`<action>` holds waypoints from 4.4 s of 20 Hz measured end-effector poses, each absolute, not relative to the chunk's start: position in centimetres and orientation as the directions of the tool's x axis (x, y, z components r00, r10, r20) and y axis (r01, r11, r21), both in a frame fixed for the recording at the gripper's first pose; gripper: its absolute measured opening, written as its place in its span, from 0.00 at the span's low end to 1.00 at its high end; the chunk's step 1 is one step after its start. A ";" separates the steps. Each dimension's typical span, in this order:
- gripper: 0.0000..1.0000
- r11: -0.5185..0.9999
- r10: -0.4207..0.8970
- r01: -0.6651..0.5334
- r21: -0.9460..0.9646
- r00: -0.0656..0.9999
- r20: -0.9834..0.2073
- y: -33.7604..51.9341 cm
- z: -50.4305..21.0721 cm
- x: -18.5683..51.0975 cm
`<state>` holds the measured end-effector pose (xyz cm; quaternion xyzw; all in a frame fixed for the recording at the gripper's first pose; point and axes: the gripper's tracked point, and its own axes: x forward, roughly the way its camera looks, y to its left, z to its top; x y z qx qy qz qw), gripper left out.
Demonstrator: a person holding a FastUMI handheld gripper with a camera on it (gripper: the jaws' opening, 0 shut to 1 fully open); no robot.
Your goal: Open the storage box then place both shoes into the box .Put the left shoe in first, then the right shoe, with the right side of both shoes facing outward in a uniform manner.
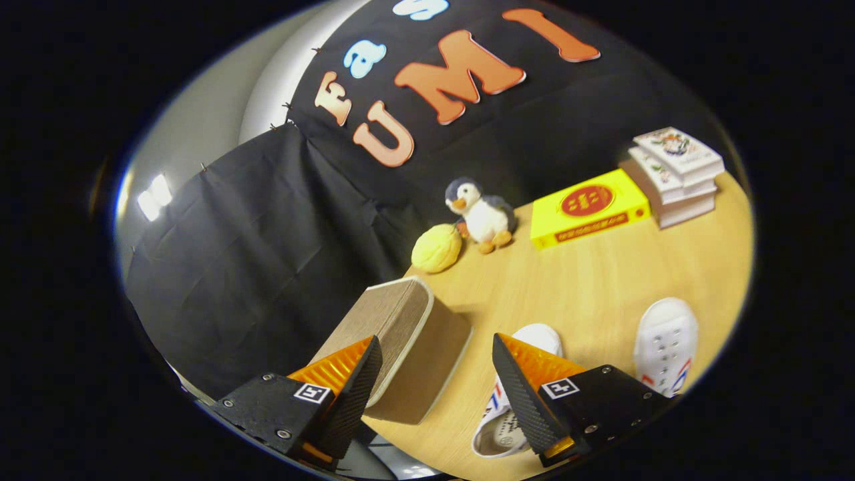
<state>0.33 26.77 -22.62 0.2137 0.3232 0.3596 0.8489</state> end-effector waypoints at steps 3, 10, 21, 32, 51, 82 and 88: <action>0.98 0.564 0.820 -0.469 0.680 0.415 -0.394 30.1 -25.6 -1.1; 0.97 0.285 0.956 -0.367 0.886 0.170 -0.237 35.8 -26.7 -3.7; 0.97 0.120 0.992 -0.210 0.970 0.069 -0.108 38.9 -27.3 -4.5; 0.08 0.103 0.981 -0.157 0.982 0.177 -0.074 38.2 -25.1 -3.4; 0.02 0.259 0.961 -0.535 0.805 0.226 -0.159 51.2 -7.2 -3.6; 0.98 0.909 0.415 -0.368 0.196 0.763 -0.495 34.4 -15.2 3.2; 0.98 0.962 0.265 -0.254 0.103 0.761 -0.592 25.5 -20.4 2.8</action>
